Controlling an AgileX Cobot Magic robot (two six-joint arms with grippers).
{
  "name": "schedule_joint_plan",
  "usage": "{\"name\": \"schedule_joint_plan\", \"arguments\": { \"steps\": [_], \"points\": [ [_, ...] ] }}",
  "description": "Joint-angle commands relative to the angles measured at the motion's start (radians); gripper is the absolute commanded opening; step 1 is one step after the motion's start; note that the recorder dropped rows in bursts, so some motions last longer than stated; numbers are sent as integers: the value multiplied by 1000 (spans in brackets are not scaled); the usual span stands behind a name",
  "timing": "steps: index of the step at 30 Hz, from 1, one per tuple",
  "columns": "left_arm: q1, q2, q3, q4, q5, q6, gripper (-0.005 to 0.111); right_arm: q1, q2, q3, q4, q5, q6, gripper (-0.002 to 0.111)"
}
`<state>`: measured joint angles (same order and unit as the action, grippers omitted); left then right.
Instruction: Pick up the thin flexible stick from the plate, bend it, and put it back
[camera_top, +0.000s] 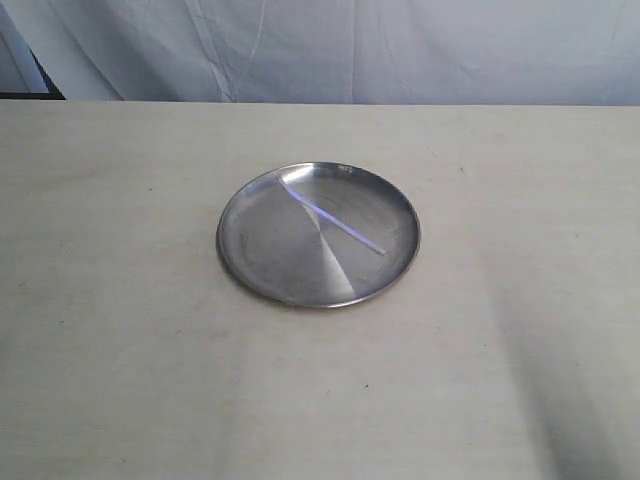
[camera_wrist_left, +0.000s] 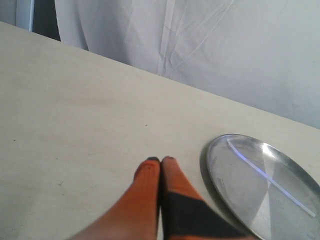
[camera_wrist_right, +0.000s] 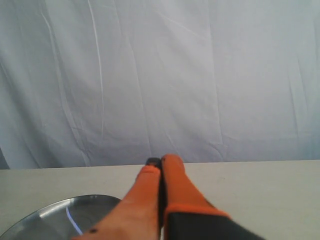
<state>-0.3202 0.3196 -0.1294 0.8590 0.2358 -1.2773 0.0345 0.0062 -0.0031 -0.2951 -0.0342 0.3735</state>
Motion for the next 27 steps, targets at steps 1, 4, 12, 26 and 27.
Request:
{"name": "schedule_joint_plan", "arguments": {
  "steps": [1,4,12,26,27],
  "points": [
    [-1,-7,6,-7,3,4,0,-5,-6,3,-9,1,-4,-1],
    [-1,-26,36,-7,-16,4,0,-5,-6,3,-9,1,-4,-1],
    [-1,-141,129,-3,-47,4,0,-5,-6,3,-9,1,-4,-1],
    [154,-317,129,-3,-56,4,0,-5,-6,3,-9,1,-4,-1],
    [174,-320,129,-3,-56,4,0,-5,-6,3,-9,1,-4,-1]
  ]
}}
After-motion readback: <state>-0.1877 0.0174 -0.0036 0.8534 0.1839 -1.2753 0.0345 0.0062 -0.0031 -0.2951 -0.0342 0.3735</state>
